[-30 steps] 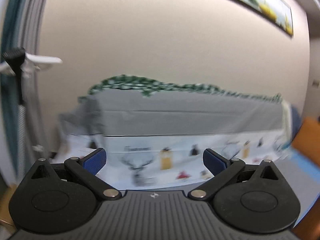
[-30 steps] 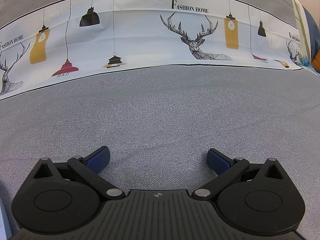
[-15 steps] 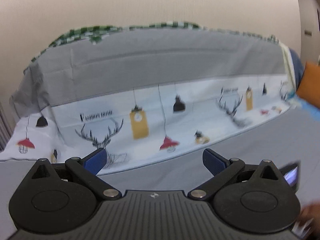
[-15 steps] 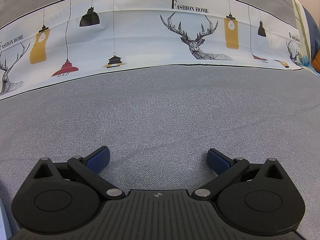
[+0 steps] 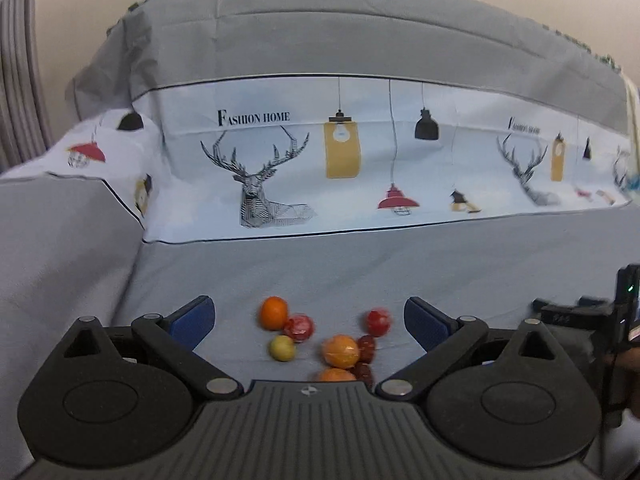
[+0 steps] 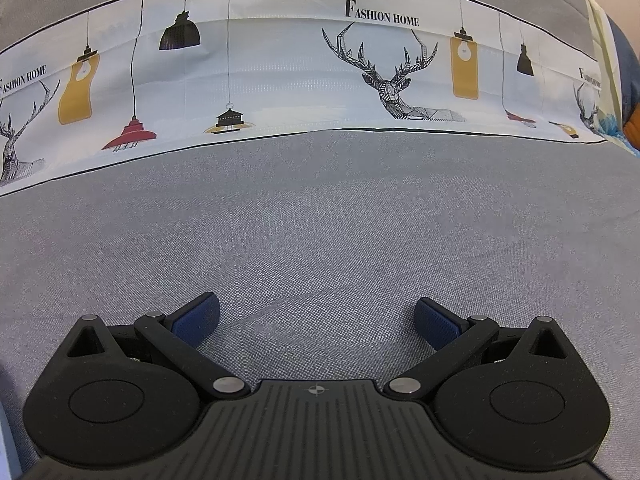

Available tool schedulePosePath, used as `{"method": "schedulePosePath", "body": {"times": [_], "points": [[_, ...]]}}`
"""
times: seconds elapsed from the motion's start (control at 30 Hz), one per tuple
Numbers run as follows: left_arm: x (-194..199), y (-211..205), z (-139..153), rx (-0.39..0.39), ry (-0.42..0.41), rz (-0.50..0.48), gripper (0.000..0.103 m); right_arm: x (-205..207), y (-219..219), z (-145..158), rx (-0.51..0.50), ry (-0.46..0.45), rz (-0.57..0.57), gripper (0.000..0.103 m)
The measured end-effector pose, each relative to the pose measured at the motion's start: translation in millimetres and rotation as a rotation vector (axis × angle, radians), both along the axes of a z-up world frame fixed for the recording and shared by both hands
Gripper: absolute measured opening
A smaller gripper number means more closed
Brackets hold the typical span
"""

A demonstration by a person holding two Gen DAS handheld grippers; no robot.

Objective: Organize fruits
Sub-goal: 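Grasp the orange mandarin with the left tool while the right tool grasps a red date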

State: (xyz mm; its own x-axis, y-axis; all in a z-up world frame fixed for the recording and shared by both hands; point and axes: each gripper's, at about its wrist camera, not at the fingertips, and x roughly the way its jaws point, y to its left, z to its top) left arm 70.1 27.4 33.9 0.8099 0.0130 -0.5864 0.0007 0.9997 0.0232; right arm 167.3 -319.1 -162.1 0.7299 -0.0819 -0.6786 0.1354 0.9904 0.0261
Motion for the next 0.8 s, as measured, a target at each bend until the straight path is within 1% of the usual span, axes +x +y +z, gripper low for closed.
{"method": "schedulePosePath", "body": {"times": [0.03,0.1,0.13,0.17,0.23,0.27,0.3,0.33,0.37,0.4,0.47,0.5,0.53,0.57,0.6,0.63,0.67,0.7,0.73,0.77,0.8], "points": [[-3.3,-1.6,2.5,-0.006,-0.001,-0.004,0.102,-1.7,-0.3,3.8,0.004,0.030,-0.008,0.103],[-7.8,-0.5,9.5,0.011,-0.010,-0.019,0.102,-6.4,-3.3,14.7,0.021,0.107,-0.028,0.103],[-11.7,-1.0,14.4,0.019,-0.009,-0.033,0.102,-8.8,-7.2,21.6,0.034,0.133,-0.069,0.102],[-13.9,0.3,15.9,0.023,0.002,-0.054,0.102,-13.3,-11.5,31.3,0.040,0.140,-0.127,0.102],[-11.6,1.6,19.6,0.032,0.080,-0.093,0.102,-30.8,-13.0,59.3,0.015,0.098,-0.234,0.102],[-8.1,1.4,22.6,0.035,0.132,-0.110,0.102,-42.4,-8.6,77.2,0.007,0.048,-0.259,0.102],[-4.4,1.7,26.9,0.033,0.159,-0.142,0.102,-55.3,-0.5,96.4,0.005,-0.013,-0.249,0.102],[-2.1,1.6,30.6,0.035,0.164,-0.162,0.102,-68.2,10.0,112.8,-0.006,-0.071,-0.225,0.102],[0.8,1.2,35.8,0.046,0.151,-0.173,0.102,-80.9,22.0,127.1,-0.028,-0.124,-0.204,0.102],[2.7,1.3,42.4,0.060,0.114,-0.172,0.102,-93.4,35.1,139.6,-0.053,-0.170,-0.192,0.102],[1.9,4.4,49.4,0.083,0.009,-0.151,0.102,-119.6,62.2,158.3,-0.084,-0.259,-0.178,0.103],[-2.7,8.1,48.2,0.090,-0.049,-0.126,0.102,-129.6,69.5,164.7,-0.067,-0.282,-0.147,0.103],[-9.5,11.8,43.8,0.088,-0.098,-0.111,0.102,-135.8,76.5,170.3,-0.027,-0.287,-0.097,0.103],[-19.8,17.3,34.8,0.078,-0.146,-0.120,0.102,-138.9,84.0,173.3,0.002,-0.280,-0.058,0.103],[-24.2,20.8,24.6,0.093,-0.116,-0.155,0.092,-140.5,88.0,175.1,0.012,-0.273,-0.039,0.103],[-18.9,23.4,22.8,0.124,-0.049,-0.126,0.073,-140.0,94.5,176.2,0.025,-0.254,-0.018,0.103],[-16.4,31.0,26.3,0.089,-0.056,-0.094,0.041,-140.3,97.3,177.3,0.044,-0.246,0.004,0.103],[-12.9,45.9,31.2,0.004,-0.070,-0.061,0.040,-139.0,101.0,177.9,0.067,-0.240,0.026,0.103],[-9.6,57.7,32.8,-0.053,-0.070,-0.039,0.037,-135.2,102.6,178.9,0.077,-0.235,0.036,0.103],[-6.5,67.0,32.6,-0.087,-0.064,-0.016,0.021,-130.2,107.0,179.6,0.082,-0.224,0.043,0.103],[-2.4,77.3,30.4,-0.125,-0.041,0.013,0.015,-127.2,112.3,181.0,0.084,-0.213,0.053,0.103]]}}
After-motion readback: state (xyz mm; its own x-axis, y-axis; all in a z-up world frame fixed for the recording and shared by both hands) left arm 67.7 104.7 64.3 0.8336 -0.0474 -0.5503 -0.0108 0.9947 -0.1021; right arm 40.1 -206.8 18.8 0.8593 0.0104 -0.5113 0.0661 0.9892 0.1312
